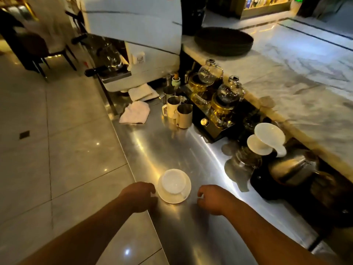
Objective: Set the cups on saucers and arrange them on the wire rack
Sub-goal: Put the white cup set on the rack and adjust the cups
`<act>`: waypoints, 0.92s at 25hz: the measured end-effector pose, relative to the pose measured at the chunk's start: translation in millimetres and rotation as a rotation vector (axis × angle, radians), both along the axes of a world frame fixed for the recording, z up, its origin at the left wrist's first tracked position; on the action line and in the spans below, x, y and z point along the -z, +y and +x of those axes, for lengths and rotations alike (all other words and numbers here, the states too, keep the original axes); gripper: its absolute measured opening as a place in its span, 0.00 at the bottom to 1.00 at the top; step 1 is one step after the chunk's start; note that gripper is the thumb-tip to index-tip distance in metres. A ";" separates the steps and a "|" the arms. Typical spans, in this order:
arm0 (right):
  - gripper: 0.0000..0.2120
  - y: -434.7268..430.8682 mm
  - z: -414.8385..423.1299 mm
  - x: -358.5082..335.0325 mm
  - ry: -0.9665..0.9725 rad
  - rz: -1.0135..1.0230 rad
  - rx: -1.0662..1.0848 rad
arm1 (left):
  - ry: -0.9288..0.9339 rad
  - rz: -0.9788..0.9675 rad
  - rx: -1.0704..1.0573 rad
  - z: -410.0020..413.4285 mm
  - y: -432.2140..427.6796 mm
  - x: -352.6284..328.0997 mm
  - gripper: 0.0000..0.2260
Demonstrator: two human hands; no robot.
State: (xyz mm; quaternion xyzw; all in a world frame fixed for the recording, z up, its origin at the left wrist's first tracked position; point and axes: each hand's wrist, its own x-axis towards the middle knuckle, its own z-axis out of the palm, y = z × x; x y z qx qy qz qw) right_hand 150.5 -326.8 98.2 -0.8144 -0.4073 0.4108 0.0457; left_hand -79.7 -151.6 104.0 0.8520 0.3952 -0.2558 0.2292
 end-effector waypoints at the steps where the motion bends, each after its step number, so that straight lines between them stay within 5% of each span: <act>1: 0.14 12.0 -0.7 8.2 0.020 0.015 0.030 | -0.015 -0.042 -0.059 1.4 7.7 10.1 0.21; 14: 0.06 59.1 -15.5 57.3 0.205 0.128 0.418 | -0.268 -0.221 -0.344 27.0 25.2 65.5 0.17; 23: 0.07 16.7 9.6 -1.6 0.322 0.235 0.559 | -0.409 -0.223 -0.359 54.3 5.8 10.5 0.15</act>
